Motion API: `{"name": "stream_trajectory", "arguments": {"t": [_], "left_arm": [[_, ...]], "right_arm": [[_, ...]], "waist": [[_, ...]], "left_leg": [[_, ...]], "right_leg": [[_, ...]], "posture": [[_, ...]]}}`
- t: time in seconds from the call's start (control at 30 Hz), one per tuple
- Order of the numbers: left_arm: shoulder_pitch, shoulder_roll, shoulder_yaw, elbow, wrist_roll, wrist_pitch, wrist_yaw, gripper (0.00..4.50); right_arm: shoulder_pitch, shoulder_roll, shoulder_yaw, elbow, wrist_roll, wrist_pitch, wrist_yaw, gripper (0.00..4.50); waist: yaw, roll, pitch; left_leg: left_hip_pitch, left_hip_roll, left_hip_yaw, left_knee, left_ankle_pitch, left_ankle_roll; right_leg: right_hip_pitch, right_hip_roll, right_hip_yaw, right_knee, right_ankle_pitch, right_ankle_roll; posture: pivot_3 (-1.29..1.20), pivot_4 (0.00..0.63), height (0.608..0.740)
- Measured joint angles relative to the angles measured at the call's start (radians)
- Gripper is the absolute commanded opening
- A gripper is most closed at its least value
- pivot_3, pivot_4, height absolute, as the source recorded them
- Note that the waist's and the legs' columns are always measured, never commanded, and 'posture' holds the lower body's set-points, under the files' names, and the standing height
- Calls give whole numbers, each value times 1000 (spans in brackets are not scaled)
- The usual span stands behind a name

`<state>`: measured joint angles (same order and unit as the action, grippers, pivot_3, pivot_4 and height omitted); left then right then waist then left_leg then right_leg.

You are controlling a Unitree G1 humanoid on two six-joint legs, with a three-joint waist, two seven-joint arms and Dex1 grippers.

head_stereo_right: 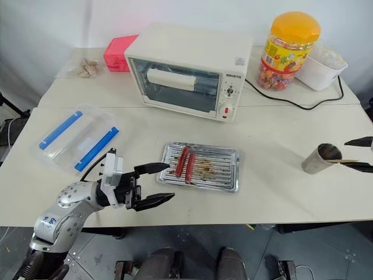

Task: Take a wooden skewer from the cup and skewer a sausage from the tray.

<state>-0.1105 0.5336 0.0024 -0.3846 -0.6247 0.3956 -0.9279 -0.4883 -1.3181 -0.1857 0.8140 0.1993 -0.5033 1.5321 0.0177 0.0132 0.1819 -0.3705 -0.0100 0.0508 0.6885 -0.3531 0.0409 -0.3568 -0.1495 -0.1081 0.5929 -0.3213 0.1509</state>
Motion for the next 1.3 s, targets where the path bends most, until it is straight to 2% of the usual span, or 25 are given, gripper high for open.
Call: {"name": "stream_trajectory", "arguments": {"t": [0.2,0.3,0.5,1.13,1.3], "left_arm": [[8,0,2,0,0,-2,10,4500],[13,0,11,0,0,-3,13,4500],[26,-2,18,0,0,-6,19,4500],[33,-10,17,4,9,-38,20,4500],[35,-14,15,13,19,-50,17,4500]], "right_arm": [[-28,1,62,55,-32,-76,6,2575],[-40,3,72,68,-41,-99,6,2029],[-58,20,84,96,-44,-124,5,33],[-115,17,98,54,-16,-86,10,33],[-81,-46,76,-9,50,-5,11,33]], "waist": [[-2,0,0],[-4,1,0],[-6,1,0],[-9,1,0],[-3,3,1]], "left_leg": [[0,0,0,0,0,0],[0,0,0,0,0,0],[0,0,0,0,0,0],[0,1,0,1,0,0],[0,1,0,1,0,0]], "right_leg": [[0,0,0,0,0,0],[0,0,0,0,0,0],[0,0,0,0,0,0],[0,0,0,0,0,0],[0,0,0,0,0,0]], "posture": [[0,150,740],[0,150,740],[0,150,740],[0,150,740],[0,150,740]]}}
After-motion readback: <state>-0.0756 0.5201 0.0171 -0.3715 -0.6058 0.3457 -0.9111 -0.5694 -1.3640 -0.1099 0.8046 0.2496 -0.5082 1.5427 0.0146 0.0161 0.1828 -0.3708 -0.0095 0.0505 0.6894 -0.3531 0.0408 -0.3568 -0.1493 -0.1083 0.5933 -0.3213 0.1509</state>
